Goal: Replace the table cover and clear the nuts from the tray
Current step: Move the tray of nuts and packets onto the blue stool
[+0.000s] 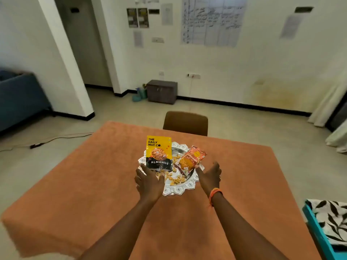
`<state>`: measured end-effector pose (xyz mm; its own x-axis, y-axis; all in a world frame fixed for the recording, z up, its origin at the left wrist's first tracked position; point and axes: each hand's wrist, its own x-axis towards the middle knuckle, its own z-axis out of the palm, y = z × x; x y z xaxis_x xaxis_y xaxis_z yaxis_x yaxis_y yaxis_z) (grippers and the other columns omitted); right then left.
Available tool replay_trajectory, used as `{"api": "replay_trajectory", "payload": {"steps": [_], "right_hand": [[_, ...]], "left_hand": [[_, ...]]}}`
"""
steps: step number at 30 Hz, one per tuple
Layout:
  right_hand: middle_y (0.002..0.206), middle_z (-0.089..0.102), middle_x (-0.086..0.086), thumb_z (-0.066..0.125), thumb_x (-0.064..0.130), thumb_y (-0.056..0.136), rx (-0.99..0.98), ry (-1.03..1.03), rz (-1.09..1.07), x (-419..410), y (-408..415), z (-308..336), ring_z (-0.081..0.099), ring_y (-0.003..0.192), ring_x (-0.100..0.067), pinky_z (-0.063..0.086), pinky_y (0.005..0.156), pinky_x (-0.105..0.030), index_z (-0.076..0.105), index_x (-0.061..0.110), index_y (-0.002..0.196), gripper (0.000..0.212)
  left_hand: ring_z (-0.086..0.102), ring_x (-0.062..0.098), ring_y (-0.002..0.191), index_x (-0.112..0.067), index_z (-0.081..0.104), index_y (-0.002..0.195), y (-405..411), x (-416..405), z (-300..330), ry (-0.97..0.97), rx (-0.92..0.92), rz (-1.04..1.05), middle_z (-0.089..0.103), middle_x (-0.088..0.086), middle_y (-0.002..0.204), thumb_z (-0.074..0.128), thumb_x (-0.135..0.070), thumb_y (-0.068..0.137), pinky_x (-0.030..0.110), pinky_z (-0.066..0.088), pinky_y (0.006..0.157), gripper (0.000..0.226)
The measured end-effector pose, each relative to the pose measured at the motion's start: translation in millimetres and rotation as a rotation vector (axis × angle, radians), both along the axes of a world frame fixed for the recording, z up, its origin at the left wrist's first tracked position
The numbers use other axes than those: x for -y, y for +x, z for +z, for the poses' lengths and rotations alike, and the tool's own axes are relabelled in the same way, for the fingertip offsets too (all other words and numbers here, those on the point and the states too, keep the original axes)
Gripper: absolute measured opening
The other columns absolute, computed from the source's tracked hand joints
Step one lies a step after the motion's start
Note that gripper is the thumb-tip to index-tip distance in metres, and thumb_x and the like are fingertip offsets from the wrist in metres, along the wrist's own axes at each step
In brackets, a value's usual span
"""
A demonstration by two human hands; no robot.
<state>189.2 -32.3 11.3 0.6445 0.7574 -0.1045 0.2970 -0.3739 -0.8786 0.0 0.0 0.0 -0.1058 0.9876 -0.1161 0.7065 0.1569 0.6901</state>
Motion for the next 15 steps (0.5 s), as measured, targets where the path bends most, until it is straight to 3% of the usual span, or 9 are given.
{"api": "replay_trajectory", "payload": {"steps": [2,5,8,10,12,15], "right_hand": [[0.152,0.023,-0.019,0.076,0.042,0.077,-0.153,-0.083,-0.019,-11,5,-20,0.033,0.136,-0.039,0.034,0.109,-0.049,0.014,0.009,0.148,0.099],[0.148,0.032,-0.02,0.084,0.041,0.068,-0.397,-0.15,0.009,-25,11,-57,0.041,0.13,-0.037,0.043,0.103,-0.048,0.01,0.009,0.146,0.112],[0.142,0.042,-0.015,0.089,0.022,0.062,-0.731,-0.118,0.051,-40,15,-82,0.051,0.12,-0.034,0.049,0.093,-0.057,0.025,0.016,0.142,0.103],[0.141,0.046,-0.019,0.088,0.004,0.059,-1.024,-0.073,0.073,-46,17,-81,0.053,0.121,-0.036,0.048,0.093,-0.059,0.029,0.017,0.143,0.104],[0.143,0.044,-0.023,0.073,-0.014,0.07,-1.163,-0.015,0.078,-51,19,-76,0.053,0.12,-0.033,0.051,0.091,-0.044,0.019,0.017,0.15,0.102],[0.13,0.054,-0.026,0.05,-0.027,0.08,-1.203,0.011,0.092,-50,27,-70,0.065,0.093,-0.027,0.058,0.064,-0.028,0.022,0.011,0.149,0.084]], "left_hand": [[0.017,0.044,0.142,-0.007,-0.006,0.154,10,-6,-8,-0.133,0.147,0.167,0.003,0.021,0.158,0.068,-0.036,0.087,0.049,0.031,0.11,0.103],[0.035,0.041,0.135,-0.008,-0.001,0.153,20,-13,-32,-0.22,0.4,0.342,0.023,0.023,0.151,0.075,-0.018,0.081,0.044,0.043,0.101,0.106],[0.05,0.035,0.123,-0.015,-0.003,0.151,28,-16,-46,-0.173,0.538,0.456,0.042,0.017,0.142,0.074,-0.004,0.077,0.038,0.053,0.083,0.107],[0.052,0.032,0.12,-0.02,-0.01,0.15,32,-19,-51,-0.161,0.627,0.492,0.042,0.009,0.139,0.069,0.006,0.077,0.037,0.056,0.078,0.111],[0.05,0.033,0.125,-0.021,-0.005,0.15,32,-20,-54,-0.158,0.715,0.533,0.038,0.012,0.146,0.071,0.011,0.072,0.046,0.054,0.089,0.113],[0.058,0.037,0.114,-0.015,0.025,0.135,31,-16,-62,-0.1,0.756,0.547,0.049,0.02,0.135,0.077,0.012,0.064,0.046,0.057,0.076,0.092]]}}
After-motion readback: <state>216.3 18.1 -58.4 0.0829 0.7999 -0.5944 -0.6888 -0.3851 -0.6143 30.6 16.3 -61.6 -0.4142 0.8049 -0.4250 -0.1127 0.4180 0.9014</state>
